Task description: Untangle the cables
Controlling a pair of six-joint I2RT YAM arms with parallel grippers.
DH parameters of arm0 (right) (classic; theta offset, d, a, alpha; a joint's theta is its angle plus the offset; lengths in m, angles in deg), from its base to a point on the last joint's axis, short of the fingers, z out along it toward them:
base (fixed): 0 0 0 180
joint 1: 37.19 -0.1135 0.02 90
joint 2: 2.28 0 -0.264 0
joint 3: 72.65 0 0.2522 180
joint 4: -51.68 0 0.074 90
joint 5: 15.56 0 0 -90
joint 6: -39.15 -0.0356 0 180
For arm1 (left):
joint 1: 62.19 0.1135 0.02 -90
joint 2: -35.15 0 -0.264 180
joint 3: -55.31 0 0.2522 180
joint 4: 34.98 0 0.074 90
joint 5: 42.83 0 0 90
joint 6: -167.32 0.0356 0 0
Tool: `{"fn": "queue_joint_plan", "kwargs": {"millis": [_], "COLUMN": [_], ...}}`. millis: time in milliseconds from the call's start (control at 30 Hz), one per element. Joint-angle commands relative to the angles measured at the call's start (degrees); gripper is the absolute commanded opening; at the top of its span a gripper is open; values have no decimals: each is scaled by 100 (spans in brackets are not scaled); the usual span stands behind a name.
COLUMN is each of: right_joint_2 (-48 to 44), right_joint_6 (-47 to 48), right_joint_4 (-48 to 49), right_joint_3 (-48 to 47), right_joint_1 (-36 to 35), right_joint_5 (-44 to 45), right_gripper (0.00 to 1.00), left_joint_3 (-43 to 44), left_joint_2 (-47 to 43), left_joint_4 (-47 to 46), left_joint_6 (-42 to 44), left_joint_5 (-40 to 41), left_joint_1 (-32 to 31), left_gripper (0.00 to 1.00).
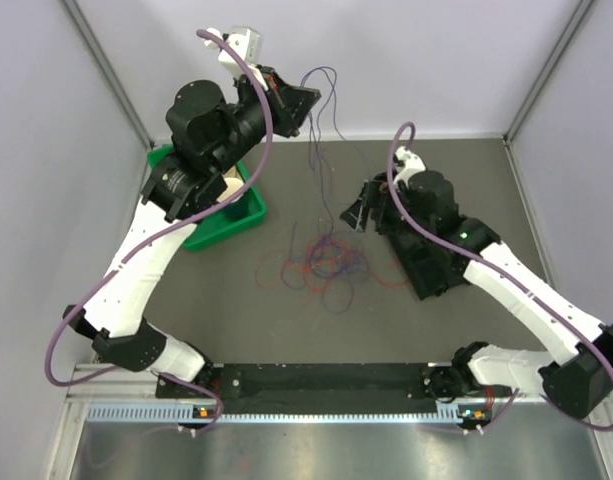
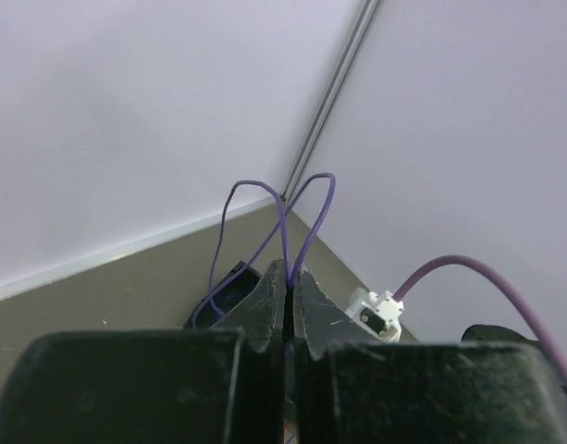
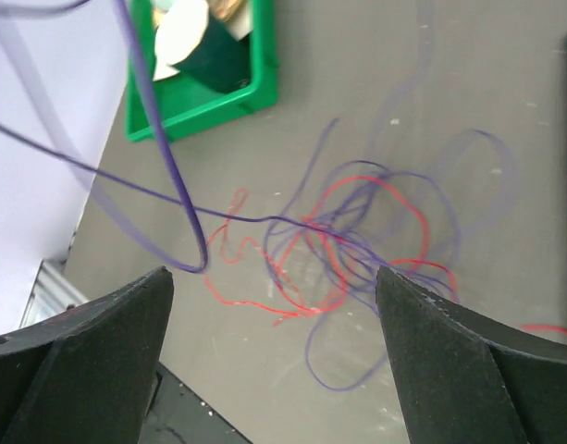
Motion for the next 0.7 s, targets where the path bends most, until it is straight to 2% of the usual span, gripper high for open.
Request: {"fn": "queue_joint_plan", "kwargs": {"millis": [0, 200, 300, 400, 467, 500, 533, 567, 667], "right_joint_2": [438, 914, 1143, 1345, 1398, 1407, 1416, 1373, 1144], "right_joint_6": [50, 103, 120, 173, 182, 217, 217, 217, 287], "right_joint_4": [614, 842, 1000, 1185, 1404, 1475, 1441, 1397, 1414], "right_joint_3": [-324, -404, -404, -404, -307, -342, -386, -508, -632], "right_joint_1": [-252, -446, -498, -525, -534, -534, -525, -534, -525], "right_joint_5": [-114, -79, 61, 359, 606, 825, 914, 1002, 1099], "right_gripper": [89, 87, 83, 74, 57, 45, 13, 0, 0], "left_joint_3": [176, 220, 202, 202, 193, 193, 167, 150, 106], "left_joint_2": [33, -20, -38, -55, -99, -117, -152, -178, -275], "left_joint_4": [-111, -67, -49, -58, -58, -58, -67, -41, 38], "left_joint_6": [-148, -157, -192, -236, -253, -262, -262, -245, -114], "left_joint_5": [-27, 17, -18, -27, -36, -18, 8, 52, 289], "left_joint_1": [10, 19, 19, 19, 10, 19, 19, 19, 10], "left_gripper": [0, 0, 0, 0, 0, 0, 0, 0, 0]}}
